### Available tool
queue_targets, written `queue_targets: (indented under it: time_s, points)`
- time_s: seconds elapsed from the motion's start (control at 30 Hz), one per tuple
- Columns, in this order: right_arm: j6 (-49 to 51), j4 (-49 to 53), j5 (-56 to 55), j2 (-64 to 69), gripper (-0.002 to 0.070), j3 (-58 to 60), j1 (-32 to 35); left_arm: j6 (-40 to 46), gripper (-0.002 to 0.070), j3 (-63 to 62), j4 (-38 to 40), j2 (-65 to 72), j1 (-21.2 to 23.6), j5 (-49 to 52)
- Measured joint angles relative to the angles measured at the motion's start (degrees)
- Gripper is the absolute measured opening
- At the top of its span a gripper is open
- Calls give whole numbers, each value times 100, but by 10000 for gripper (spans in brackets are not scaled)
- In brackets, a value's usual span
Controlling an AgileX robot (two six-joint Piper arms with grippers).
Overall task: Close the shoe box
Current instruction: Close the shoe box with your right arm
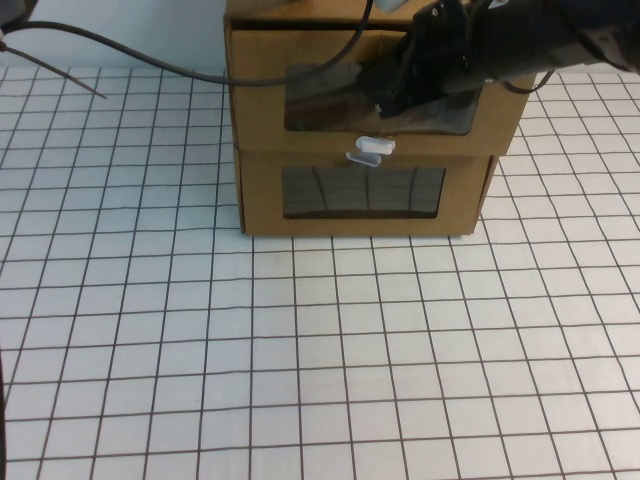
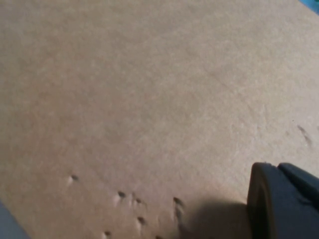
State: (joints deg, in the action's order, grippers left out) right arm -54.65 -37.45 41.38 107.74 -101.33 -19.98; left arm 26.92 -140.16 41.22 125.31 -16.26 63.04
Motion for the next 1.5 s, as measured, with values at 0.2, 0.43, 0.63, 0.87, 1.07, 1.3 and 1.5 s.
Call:
queue_targets:
  time_s: [0.2,0.43,0.63,0.87,1.07,1.3,1.5]
  points:
    - [0,-30,81,5,-14,-27,13,18,-5,0,-11,-26,0,103]
    - [49,-130,91,-52,-14,-27,26,39,-5,10,-204,-595,0,378]
    - [-113,-670,288,-65,-14,-15,96,39,-5,10,-309,-1490,0,459]
    - [-424,-1416,648,-98,-14,-15,96,-122,-5,0,-809,-2162,0,891]
    - [-465,-1637,499,-117,-14,-15,85,-215,-5,0,-845,-2347,0,980]
    - [-271,-1659,84,-106,-14,-15,85,-260,-5,0,-861,-2490,0,1007]
    - [-11,-1458,-58,-106,-14,-15,85,-282,-5,173,-861,-2831,0,1011]
